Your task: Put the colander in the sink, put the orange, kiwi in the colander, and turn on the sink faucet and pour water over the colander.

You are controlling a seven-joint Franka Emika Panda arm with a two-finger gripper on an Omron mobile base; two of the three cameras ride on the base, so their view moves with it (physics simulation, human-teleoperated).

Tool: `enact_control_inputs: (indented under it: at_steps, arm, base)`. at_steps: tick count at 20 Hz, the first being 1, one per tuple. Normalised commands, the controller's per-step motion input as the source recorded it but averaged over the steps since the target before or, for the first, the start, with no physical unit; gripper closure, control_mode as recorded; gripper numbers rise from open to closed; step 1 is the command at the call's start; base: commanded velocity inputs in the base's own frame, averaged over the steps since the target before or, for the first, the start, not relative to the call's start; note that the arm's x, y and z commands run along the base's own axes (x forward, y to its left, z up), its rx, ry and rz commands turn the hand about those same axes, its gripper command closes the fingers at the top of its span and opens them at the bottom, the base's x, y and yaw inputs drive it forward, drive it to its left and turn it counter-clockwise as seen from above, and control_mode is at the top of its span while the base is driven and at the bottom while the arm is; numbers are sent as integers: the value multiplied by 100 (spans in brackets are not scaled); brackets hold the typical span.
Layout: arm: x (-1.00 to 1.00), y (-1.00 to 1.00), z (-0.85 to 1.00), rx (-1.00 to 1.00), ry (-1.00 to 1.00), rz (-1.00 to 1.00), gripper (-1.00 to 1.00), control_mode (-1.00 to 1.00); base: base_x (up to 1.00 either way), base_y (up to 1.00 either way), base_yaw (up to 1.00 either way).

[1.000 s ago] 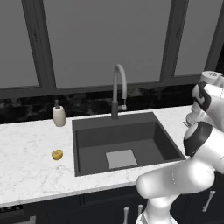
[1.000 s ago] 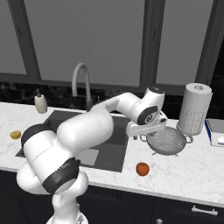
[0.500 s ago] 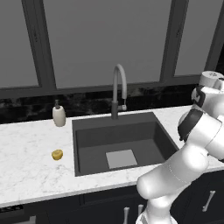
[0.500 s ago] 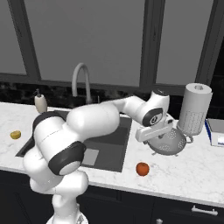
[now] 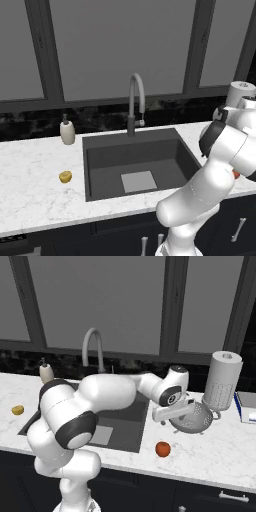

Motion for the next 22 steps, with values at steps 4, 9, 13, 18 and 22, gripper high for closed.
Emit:
enact_control_inputs:
  at_steps: [4,9,13,18,22]
  arm:
    - [14,28,-19,-1,0,-11,-100,-100]
    - [30,10,-3,-1,0,0,-100,-100]
    - [23,-7,-5,-2,0,0,-100,-100]
    - [21,-12,-18,-6,-1,0,-100,-100]
    - [25,-15,-15,-2,-1,0,-100,-100]
  base:
    - [0,0,0]
    - [0,0,0]
    - [0,0,0]
    - [0,0,0]
    - [0,0,0]
